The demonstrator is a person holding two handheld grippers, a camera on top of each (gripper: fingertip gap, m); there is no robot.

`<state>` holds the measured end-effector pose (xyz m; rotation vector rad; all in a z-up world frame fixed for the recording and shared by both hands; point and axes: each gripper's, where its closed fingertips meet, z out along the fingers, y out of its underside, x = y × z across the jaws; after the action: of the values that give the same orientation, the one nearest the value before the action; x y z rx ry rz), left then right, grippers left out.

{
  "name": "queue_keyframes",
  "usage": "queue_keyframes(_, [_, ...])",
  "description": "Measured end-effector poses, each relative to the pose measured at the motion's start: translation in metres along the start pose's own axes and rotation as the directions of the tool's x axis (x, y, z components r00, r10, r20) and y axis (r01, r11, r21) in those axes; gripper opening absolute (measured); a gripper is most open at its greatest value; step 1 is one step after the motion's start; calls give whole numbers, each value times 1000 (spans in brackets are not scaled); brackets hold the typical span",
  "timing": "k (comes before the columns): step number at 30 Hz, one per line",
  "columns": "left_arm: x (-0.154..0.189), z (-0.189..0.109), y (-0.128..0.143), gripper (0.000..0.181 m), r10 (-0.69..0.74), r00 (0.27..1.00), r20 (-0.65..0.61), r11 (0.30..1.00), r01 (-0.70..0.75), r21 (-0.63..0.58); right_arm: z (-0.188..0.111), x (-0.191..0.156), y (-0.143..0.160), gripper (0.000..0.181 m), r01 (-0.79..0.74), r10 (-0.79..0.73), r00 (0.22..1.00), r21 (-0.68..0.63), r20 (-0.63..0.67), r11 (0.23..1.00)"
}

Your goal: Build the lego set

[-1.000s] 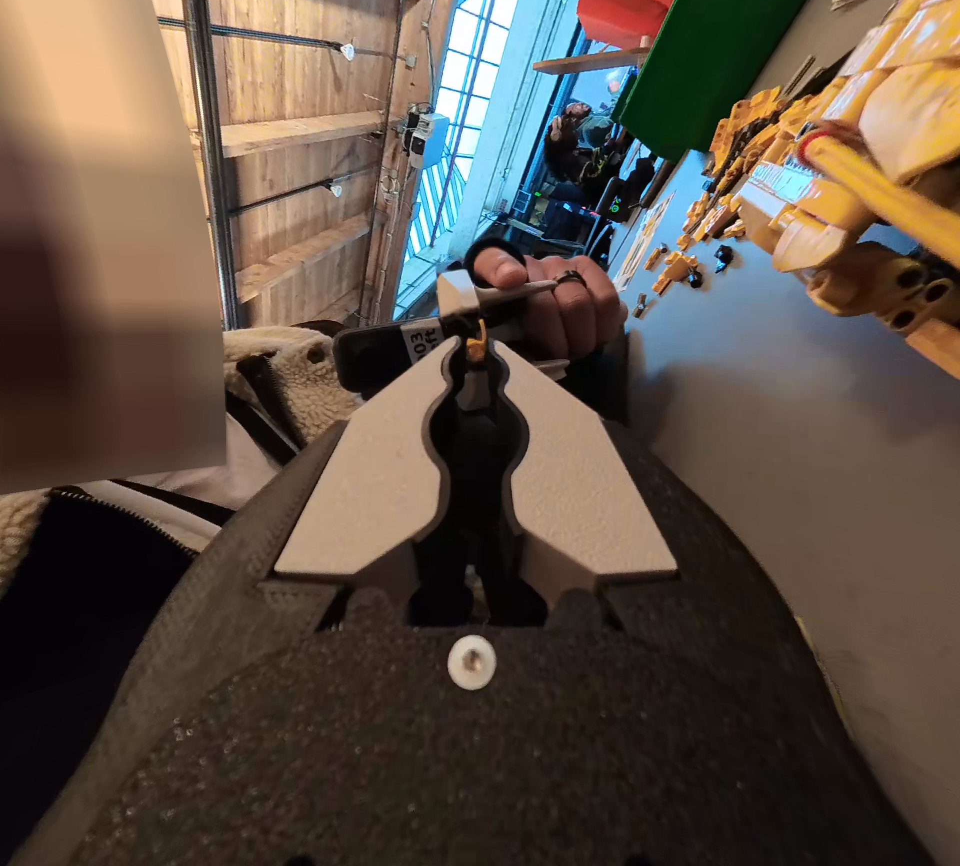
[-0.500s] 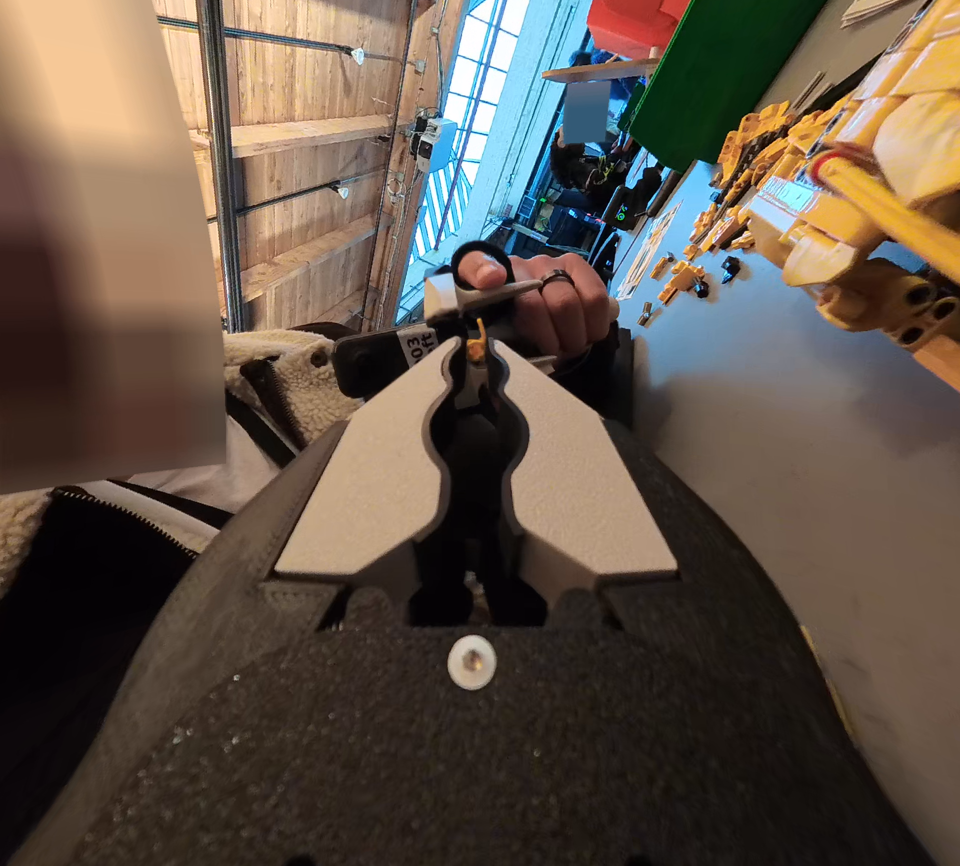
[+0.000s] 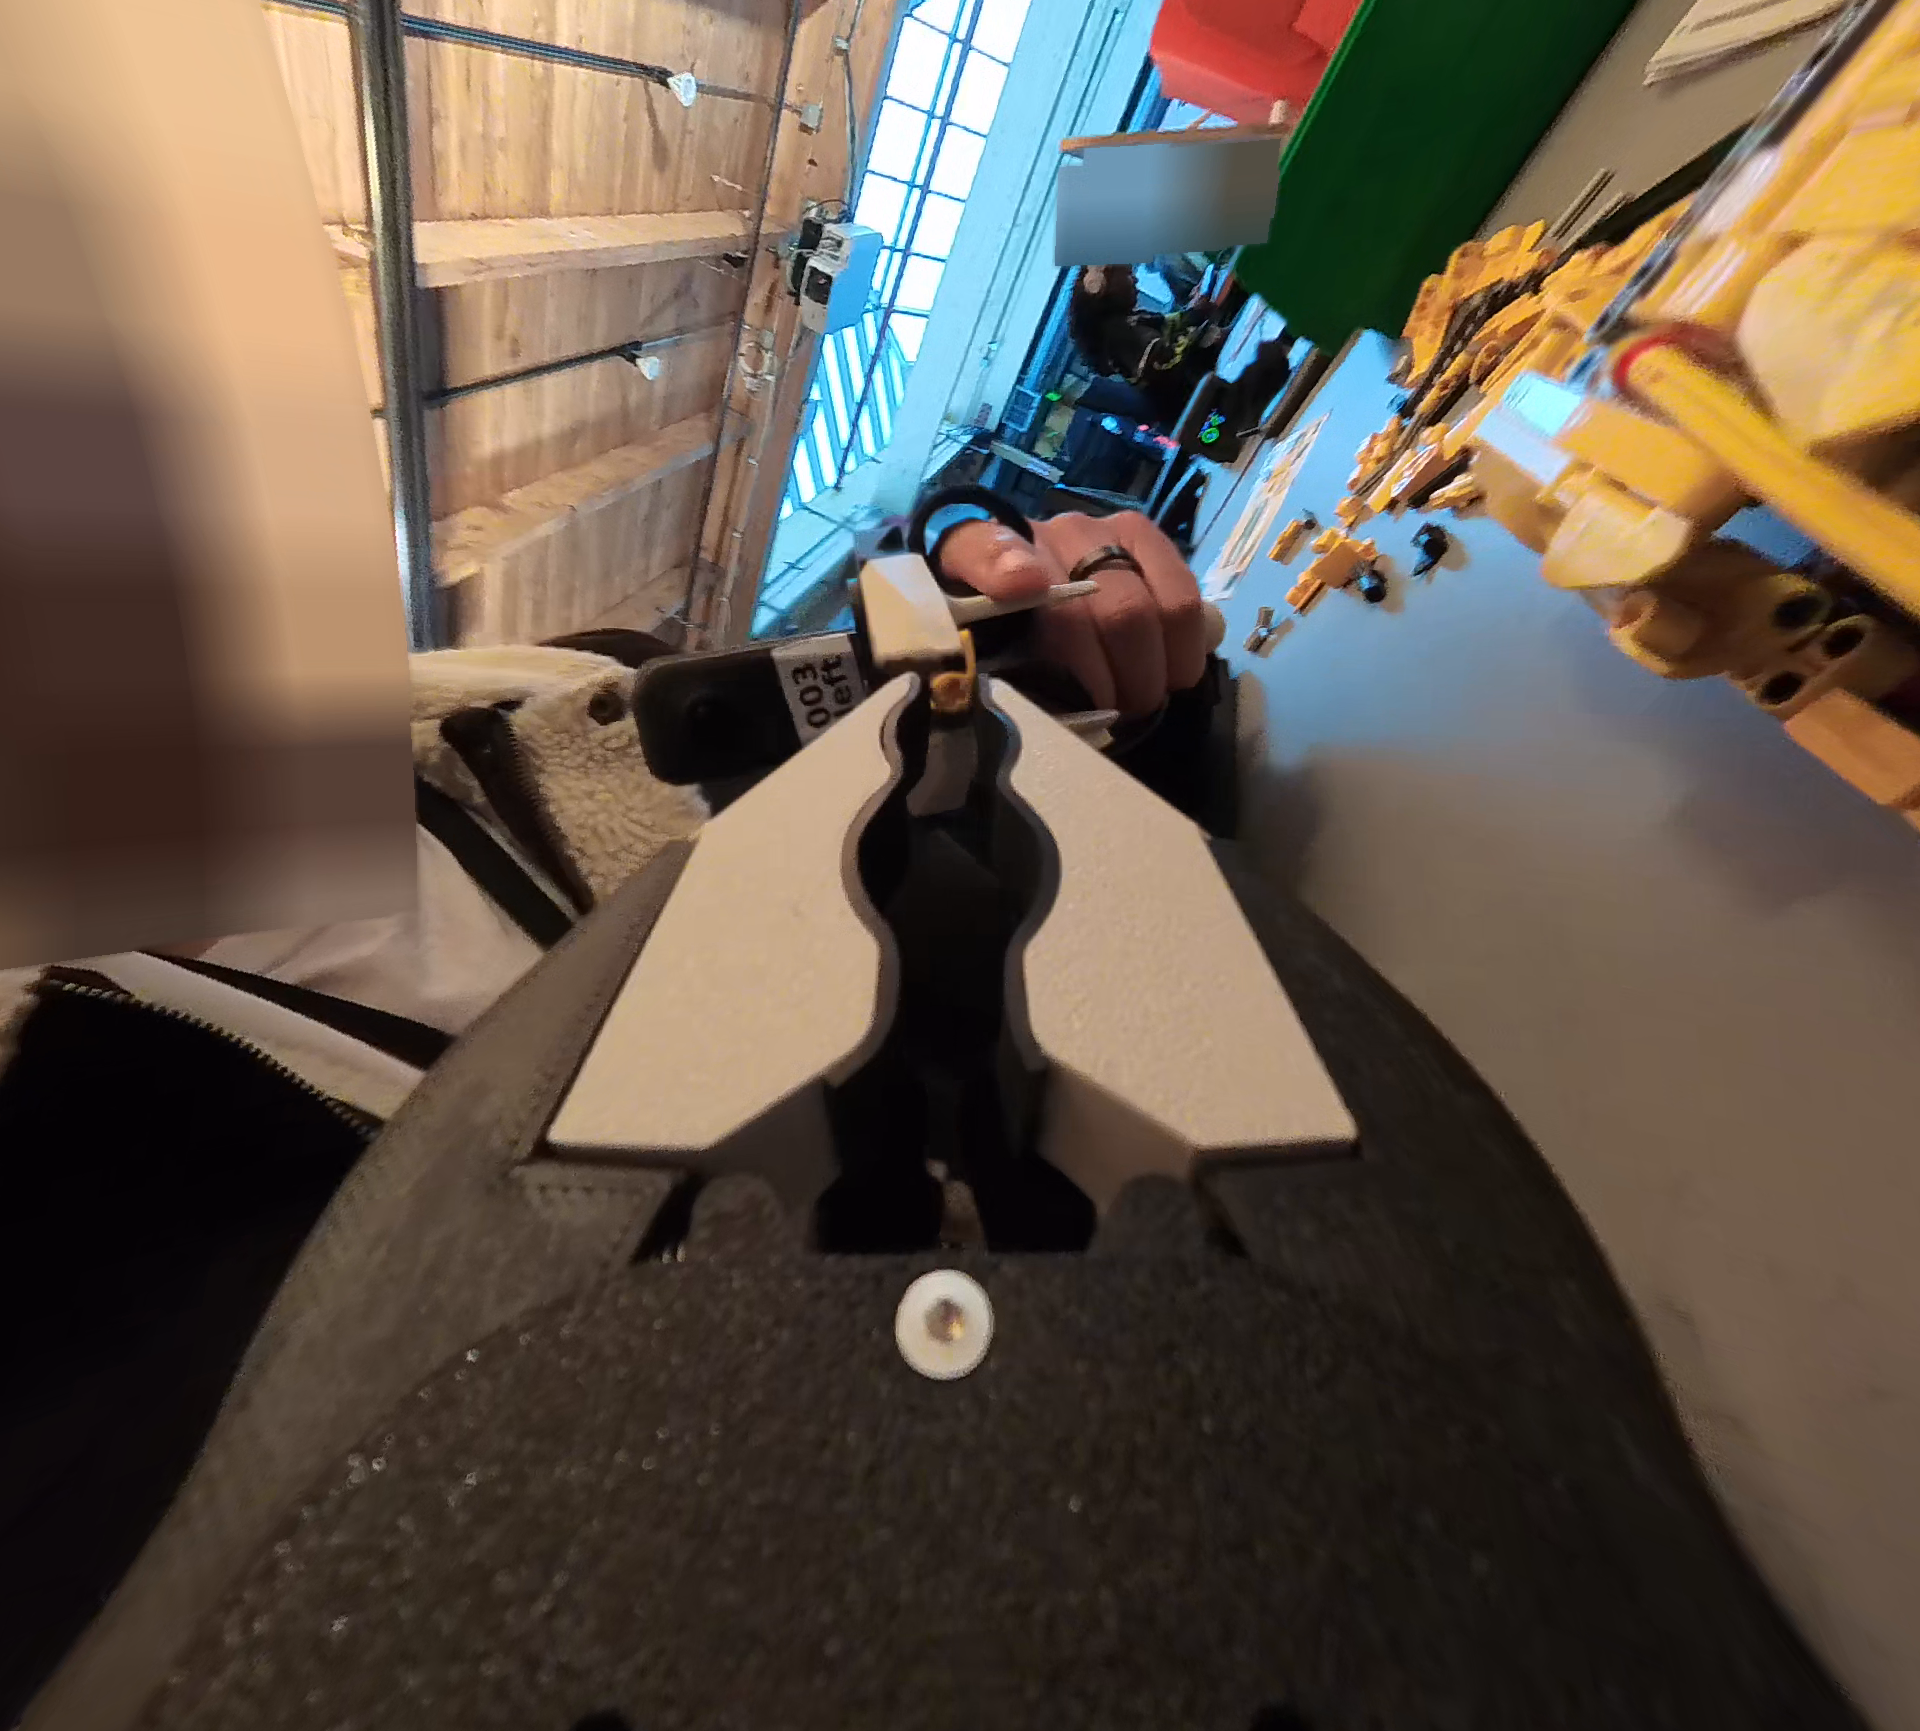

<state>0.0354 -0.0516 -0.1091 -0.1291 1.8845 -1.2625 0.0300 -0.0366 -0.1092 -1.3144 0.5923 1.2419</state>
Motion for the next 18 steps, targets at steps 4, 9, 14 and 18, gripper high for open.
queue_keyframes(4, [-11,-6,0,8,-150,989,-15,988,150,37,-22,2,-16,12,177,-170,974,33,-150,984])
queue_keyframes(9, [-30,-18,8,9,-459,883,-95,882,466,71,-40,22,15,23,504,-609,711,-348,-353,790])
queue_keyframes(14, [-53,-30,21,9,-682,714,-161,710,698,88,-57,64,66,18,466,-861,424,-748,-281,473])
queue_keyframes(18, [-62,-36,26,9,-737,647,-196,641,761,100,-62,82,67,12,446,-936,253,-829,-245,338])
